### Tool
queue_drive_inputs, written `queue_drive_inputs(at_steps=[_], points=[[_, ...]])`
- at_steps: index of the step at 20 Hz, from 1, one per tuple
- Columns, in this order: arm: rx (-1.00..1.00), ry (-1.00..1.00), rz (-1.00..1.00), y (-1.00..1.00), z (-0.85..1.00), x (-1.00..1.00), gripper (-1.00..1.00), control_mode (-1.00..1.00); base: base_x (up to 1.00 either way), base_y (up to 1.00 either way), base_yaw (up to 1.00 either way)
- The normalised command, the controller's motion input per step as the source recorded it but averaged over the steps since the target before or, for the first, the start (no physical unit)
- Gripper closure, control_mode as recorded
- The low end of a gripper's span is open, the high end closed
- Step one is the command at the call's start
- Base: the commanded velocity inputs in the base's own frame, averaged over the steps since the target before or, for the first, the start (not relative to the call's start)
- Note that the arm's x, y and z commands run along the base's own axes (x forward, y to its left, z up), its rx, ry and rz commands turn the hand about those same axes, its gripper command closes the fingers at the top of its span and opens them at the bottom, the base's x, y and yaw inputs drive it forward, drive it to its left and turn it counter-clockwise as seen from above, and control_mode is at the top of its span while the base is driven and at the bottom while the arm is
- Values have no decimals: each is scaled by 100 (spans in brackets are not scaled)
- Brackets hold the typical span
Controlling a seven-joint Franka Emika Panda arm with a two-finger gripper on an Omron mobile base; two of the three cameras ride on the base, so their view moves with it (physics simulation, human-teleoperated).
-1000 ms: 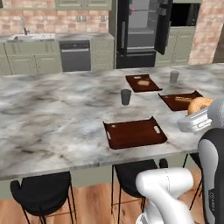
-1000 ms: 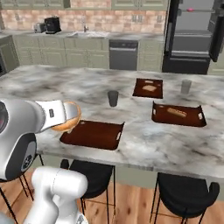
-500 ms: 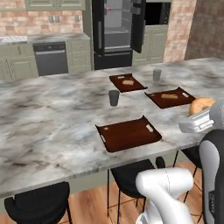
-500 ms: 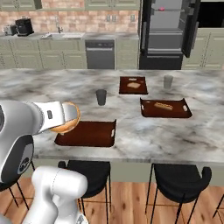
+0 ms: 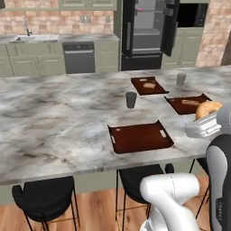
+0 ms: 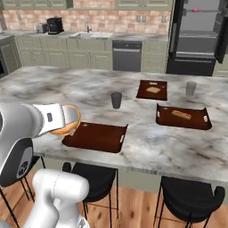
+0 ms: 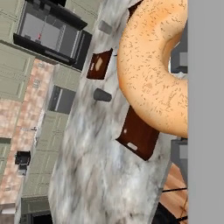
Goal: Take the donuts from the fridge and place them on the empty tray on the dining counter.
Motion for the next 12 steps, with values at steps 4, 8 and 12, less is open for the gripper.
queue_drive_inputs(at_steps=[4,8,12], points=[[0,0,0,0,0,0,100,100,48,1,31],[0,0,0,0,0,0,100,-100,2,3,0],[0,5,0,3,-8,50,100,-100,0,0,0]])
